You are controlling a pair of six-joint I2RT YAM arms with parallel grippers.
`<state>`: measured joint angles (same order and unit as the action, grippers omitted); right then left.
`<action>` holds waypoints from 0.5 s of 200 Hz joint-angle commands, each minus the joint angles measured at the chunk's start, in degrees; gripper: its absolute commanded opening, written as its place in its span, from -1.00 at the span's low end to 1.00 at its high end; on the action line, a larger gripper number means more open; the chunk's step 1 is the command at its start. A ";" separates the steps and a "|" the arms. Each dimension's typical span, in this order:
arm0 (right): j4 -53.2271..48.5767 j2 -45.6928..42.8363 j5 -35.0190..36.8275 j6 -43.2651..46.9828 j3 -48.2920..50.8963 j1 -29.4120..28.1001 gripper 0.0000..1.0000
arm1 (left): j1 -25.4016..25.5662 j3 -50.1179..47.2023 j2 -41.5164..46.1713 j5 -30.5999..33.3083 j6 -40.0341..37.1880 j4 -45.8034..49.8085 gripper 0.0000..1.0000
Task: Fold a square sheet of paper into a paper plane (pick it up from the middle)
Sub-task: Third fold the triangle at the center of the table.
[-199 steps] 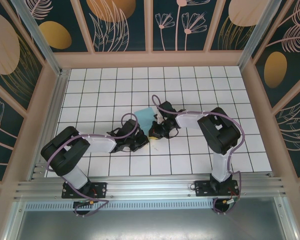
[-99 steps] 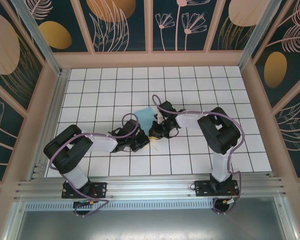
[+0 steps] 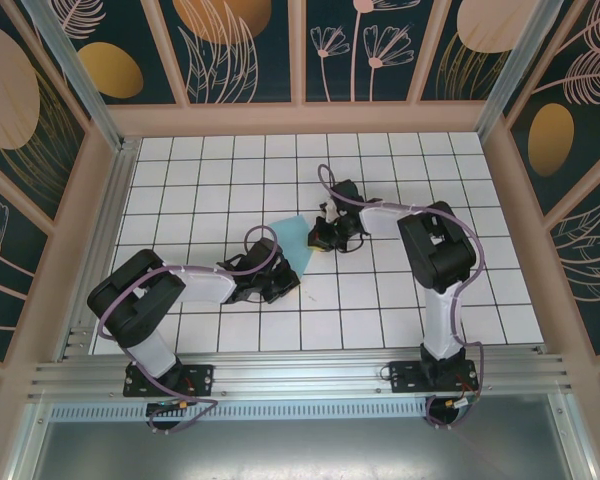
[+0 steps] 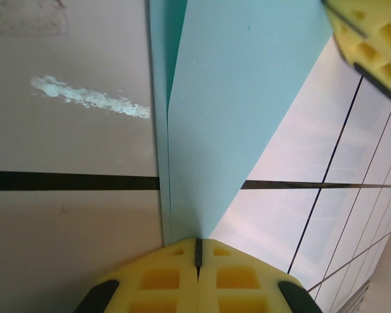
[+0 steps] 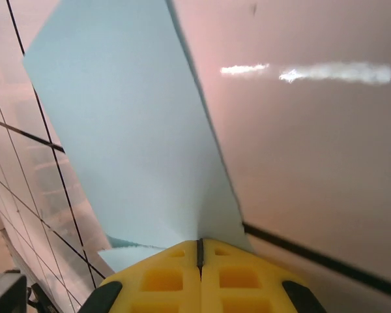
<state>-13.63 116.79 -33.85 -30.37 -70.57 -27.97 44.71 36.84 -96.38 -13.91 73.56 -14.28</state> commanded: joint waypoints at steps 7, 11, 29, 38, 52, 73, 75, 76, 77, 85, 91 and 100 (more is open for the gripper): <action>0.63 3.73 4.05 3.88 -3.76 2.56 -1.00 | 0.12 -2.30 -2.16 3.18 -1.36 13.14 -1.00; 1.03 3.60 3.93 4.00 -3.96 2.96 -1.00 | 0.12 -2.30 -2.15 3.27 -1.39 13.07 -1.00; 3.56 1.31 0.98 4.40 -3.81 3.62 -1.00 | 0.12 -2.18 -2.21 3.19 -1.38 12.97 -1.00; 3.84 -0.46 -0.52 4.89 -3.39 3.08 -1.00 | 0.12 -2.12 -2.15 3.23 -1.35 12.97 -1.00; 3.35 -3.67 -2.05 5.78 -1.20 1.44 -1.00 | 0.12 -1.94 -2.21 3.36 -1.40 13.13 -1.00; 2.39 -7.36 -2.49 5.70 3.99 -2.44 -1.00 | 0.12 -1.60 -2.15 3.39 -1.57 13.32 -1.00; 2.38 -7.50 -2.57 5.64 4.51 -2.88 -1.00 | 0.09 -1.60 -2.15 3.44 -1.57 13.32 -1.00; 2.38 -7.61 -2.60 5.57 4.80 -2.97 -1.00 | 0.10 -1.60 -2.15 3.44 -1.62 13.32 -1.00; 2.38 -7.66 -2.61 5.53 5.07 -3.02 -1.00 | 0.11 -1.55 -2.15 3.45 -1.64 13.32 -1.00; 2.28 -8.11 -2.57 5.12 6.67 -4.87 -1.00 | 0.09 -1.43 -2.17 3.41 -1.77 13.39 -1.00; 2.48 -8.50 -2.46 4.59 7.74 -5.83 -1.00 | 0.09 -1.34 -2.21 3.53 -1.92 13.47 -1.00; 3.59 -8.99 -2.69 3.57 9.30 -6.75 -1.00 | 0.11 -1.25 -2.17 3.54 -1.94 13.49 -1.00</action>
<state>-10.81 110.13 -34.81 -26.63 -65.34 -31.31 44.71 37.45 -96.38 -13.26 73.06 -13.26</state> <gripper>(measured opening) 0.066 0.057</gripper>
